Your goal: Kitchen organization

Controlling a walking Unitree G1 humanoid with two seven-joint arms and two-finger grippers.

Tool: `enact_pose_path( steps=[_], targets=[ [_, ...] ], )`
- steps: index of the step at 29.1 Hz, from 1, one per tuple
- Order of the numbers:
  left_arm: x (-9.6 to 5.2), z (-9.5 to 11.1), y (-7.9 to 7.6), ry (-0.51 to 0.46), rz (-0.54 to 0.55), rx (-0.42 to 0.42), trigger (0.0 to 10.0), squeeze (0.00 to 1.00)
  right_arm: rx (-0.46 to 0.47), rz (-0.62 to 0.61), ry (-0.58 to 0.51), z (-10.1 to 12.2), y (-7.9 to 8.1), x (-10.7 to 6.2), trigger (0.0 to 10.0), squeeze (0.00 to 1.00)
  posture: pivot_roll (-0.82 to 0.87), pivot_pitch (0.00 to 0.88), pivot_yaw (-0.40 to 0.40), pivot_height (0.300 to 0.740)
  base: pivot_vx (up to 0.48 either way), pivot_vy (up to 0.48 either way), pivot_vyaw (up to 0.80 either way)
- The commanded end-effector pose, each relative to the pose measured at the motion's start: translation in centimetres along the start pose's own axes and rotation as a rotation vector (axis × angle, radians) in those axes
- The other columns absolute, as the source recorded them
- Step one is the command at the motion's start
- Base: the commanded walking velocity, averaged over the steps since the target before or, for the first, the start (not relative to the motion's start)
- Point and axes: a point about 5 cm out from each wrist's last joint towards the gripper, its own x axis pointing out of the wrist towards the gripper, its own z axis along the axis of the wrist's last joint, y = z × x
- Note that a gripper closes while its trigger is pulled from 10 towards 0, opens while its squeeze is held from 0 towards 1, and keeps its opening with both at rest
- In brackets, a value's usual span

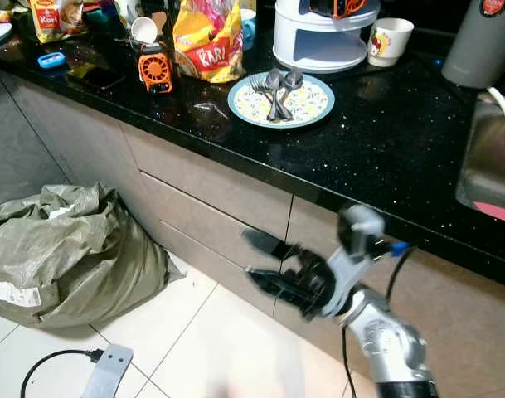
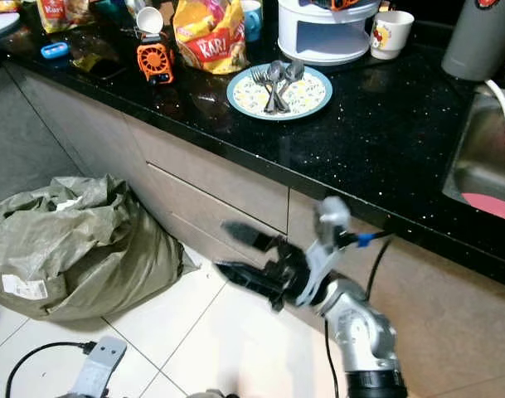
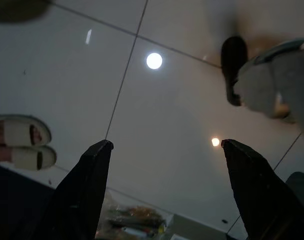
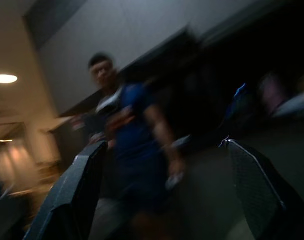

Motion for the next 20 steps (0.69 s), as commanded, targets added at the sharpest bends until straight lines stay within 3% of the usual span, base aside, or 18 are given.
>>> enact_pose_path(
  steps=[1, 4, 5, 6, 7, 9, 11, 13, 20],
  targets=[
    [0.1, -0.4, -0.4, 0.014, -0.007, 0.007, 10.0, 0.00, -0.075, -0.001, -0.060, 1.9, 0.3, 1.1, 10.0, 1.00, 0.00, 0.080, 0.044, 0.740, 0.000, 0.000, 0.00],
    [0.1, -0.7, -0.9, 0.019, -0.017, -0.003, 10.0, 0.00, -0.148, -0.050, -0.062, 3.1, -0.5, 1.9, 10.0, 1.00, 0.00, 0.067, 0.044, 0.740, 0.000, 0.000, 0.00],
    [0.2, -1.0, -1.2, 0.026, -0.027, -0.001, 10.0, 0.00, -0.203, -0.112, -0.057, 3.8, -1.3, 2.7, 10.0, 0.18, -0.01, 0.055, 0.038, 0.740, 0.000, 0.000, 0.00],
    [0.2, -1.0, -1.2, 0.026, -0.027, -0.001, 10.0, 0.00, -0.203, -0.112, -0.057, 3.8, -1.3, 2.7, 10.0, 0.18, -0.01, 0.055, 0.038, 0.740, 0.000, 0.000, 0.00],
    [0.2, -1.3, -1.4, 0.033, -0.035, -0.002, 10.0, 0.00, -0.230, -0.179, -0.055, 4.3, -2.0, 3.3, 10.0, 0.00, -0.01, 0.052, 0.034, 0.740, 0.000, 0.000, 0.00],
    [0.2, -1.5, -1.6, 0.039, -0.042, -0.007, 10.0, 0.00, -0.264, -0.250, -0.042, 4.7, -2.8, 3.7, 10.0, 0.00, 0.00, 0.049, 0.021, 0.740, 0.000, 0.000, 0.00],
    [0.3, -1.5, -2.0, 0.034, -0.046, -0.028, 10.0, 0.00, -0.320, -0.395, -0.001, 5.2, -4.4, 4.0, 10.0, 0.00, 0.00, 0.048, -0.001, 0.740, 0.000, 0.000, 0.00],
    [0.3, -1.5, -2.3, 0.029, -0.049, -0.034, 10.0, 0.00, -0.325, -0.450, 0.007, 5.4, -4.9, 4.0, 10.0, 0.00, 0.00, 0.043, -0.011, 0.740, 0.000, 0.000, 0.00],
    [0.4, -1.8, -3.1, 0.036, -0.057, -0.050, 10.0, 0.00, -0.346, -0.484, 0.047, 5.6, -5.1, 4.5, 10.0, 0.00, 0.01, 0.043, -0.033, 0.740, 0.146, 0.000, 0.00]
  ],
)
